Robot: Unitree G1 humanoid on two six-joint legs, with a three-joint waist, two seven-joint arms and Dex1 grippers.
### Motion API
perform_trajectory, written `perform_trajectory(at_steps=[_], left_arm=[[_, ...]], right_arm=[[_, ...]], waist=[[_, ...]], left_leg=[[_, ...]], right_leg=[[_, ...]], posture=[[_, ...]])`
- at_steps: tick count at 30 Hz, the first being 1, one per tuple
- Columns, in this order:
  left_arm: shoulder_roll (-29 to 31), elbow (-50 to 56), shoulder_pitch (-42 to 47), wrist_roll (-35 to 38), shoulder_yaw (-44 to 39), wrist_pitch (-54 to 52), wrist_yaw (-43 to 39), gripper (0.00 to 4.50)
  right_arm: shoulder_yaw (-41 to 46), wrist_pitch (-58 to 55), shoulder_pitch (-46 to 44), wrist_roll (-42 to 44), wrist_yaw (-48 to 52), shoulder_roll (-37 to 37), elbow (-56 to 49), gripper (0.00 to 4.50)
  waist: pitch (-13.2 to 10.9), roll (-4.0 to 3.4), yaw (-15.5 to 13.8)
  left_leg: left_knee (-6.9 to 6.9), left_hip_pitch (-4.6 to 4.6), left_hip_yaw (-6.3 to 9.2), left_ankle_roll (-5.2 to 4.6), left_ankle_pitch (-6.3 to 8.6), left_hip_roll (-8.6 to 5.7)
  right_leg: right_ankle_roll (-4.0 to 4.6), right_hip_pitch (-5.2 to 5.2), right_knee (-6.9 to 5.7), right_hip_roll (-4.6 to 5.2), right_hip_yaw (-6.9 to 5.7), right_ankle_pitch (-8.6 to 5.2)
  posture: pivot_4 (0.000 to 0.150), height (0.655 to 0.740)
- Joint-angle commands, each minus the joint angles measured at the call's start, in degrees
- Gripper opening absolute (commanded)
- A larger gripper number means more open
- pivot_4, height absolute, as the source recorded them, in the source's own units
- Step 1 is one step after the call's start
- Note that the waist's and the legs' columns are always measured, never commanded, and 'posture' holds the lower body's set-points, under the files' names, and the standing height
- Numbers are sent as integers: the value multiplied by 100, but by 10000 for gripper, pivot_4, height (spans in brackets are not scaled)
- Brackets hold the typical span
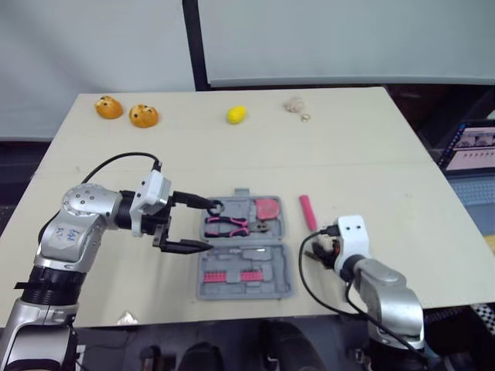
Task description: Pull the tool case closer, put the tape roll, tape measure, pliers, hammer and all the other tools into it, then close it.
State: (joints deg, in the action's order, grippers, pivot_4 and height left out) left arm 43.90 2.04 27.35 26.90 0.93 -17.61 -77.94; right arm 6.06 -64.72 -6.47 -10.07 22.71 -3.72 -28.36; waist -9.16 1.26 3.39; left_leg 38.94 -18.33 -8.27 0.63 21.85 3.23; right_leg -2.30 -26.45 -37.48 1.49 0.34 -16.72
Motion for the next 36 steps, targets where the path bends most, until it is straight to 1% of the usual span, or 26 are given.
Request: perform_trajectory(at_steps=[1,14,17,19,20,21,26,31,34,36], left_arm=[[91,208,55,69,-127,21,-3,45000],[98,159,121,41,-122,39,-17,45000],[98,181,101,42,-128,43,-7,45000],[95,180,100,39,-130,47,2,45000],[95,179,101,37,-131,49,4,45000],[94,176,104,36,-131,52,6,45000],[93,165,108,32,-128,67,6,45000],[122,152,104,36,-134,68,-24,45000],[168,156,69,37,-140,52,-69,45000],[253,136,8,2,-142,92,-146,45000]], right_arm=[[-96,141,-69,224,-203,8,20,26770],[-143,237,-160,582,-630,-56,431,26770],[-102,184,-139,630,-751,-44,478,18343],[-98,183,-125,668,-809,-56,483,8938],[-99,183,-119,692,-827,-61,476,3170],[-90,182,-122,723,-847,-53,469,652],[-40,130,-198,872,-920,-7,350,652],[-16,-144,-308,1026,-930,-52,-34,652],[-41,-632,-483,1228,-767,-237,-591,652],[-96,-1066,-658,1494,-520,-525,-1011,652]], waist=[[0,0,2],[0,0,-2],[0,0,-2],[0,0,-1],[1,2,1],[4,6,1],[4,6,1],[3,5,0],[-1,-1,1],[-2,-3,3]], left_leg=[[0,0,0,0,0,3],[-1,0,-1,0,0,6],[-2,-1,-2,0,0,7],[-2,0,-2,0,0,8],[-2,0,-2,0,0,9],[-2,0,-3,0,0,10],[-2,0,-3,0,0,12],[-2,-1,-3,0,0,12],[-2,-2,-3,0,0,12],[-2,-3,-5,0,0,12]], right_leg=[[0,0,0,-1,0,0],[0,0,2,-1,-1,0],[0,0,4,0,0,0],[0,0,4,0,0,0],[0,0,4,0,-1,0],[0,1,5,0,0,0],[0,1,5,-1,-1,0],[0,0,5,-1,0,0],[0,-2,5,0,0,0],[-1,-5,5,0,1,1]], posture=[[1500,7370],[1500,7370],[1500,7370],[1500,7370],[1500,7370],[1500,7370],[1500,7370],[1500,7370],[1500,7370],[1500,7370]])
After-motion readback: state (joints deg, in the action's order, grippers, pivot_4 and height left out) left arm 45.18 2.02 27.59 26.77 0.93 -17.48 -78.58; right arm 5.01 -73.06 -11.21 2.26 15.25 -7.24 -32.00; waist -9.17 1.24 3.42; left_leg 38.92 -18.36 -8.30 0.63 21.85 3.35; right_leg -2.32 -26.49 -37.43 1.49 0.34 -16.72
